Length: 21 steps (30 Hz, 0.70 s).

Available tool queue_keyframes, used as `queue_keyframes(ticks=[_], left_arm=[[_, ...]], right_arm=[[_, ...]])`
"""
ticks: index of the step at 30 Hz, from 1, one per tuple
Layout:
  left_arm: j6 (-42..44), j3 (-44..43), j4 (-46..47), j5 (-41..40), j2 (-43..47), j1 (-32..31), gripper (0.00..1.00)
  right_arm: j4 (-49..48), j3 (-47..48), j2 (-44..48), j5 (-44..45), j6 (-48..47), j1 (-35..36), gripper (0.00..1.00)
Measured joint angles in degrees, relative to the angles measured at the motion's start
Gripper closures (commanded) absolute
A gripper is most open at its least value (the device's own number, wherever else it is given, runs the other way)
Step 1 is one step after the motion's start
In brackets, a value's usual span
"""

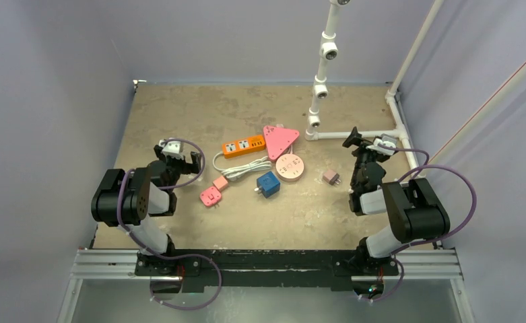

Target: Insert the plug

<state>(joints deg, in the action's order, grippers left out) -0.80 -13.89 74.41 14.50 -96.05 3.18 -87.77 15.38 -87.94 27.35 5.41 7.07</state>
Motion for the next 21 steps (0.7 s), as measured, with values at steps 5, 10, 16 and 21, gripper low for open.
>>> queue_keyframes(ticks=[5, 10, 16, 21], left_arm=[[0.0, 0.0, 0.0, 0.0, 0.02, 0.0, 0.01], [0.0, 0.0, 0.07, 0.0, 0.0, 0.0, 0.01], [-0.02, 0.0, -0.35, 0.02, 0.31, 0.09, 0.01], [-0.31, -1.53, -4.55, 1.88, 2.93, 1.31, 0.01]], right_arm=[[0.0, 0.0, 0.0, -0.02, 0.59, 0.0, 0.01], [0.0, 0.0, 0.0, -0.04, 0.63, 0.0, 0.01], [0.52, -1.4, 3.15, -0.42, -0.13, 0.02, 0.01], [2.38, -1.25, 21.84, -2.71, 1.57, 0.11, 0.01]])
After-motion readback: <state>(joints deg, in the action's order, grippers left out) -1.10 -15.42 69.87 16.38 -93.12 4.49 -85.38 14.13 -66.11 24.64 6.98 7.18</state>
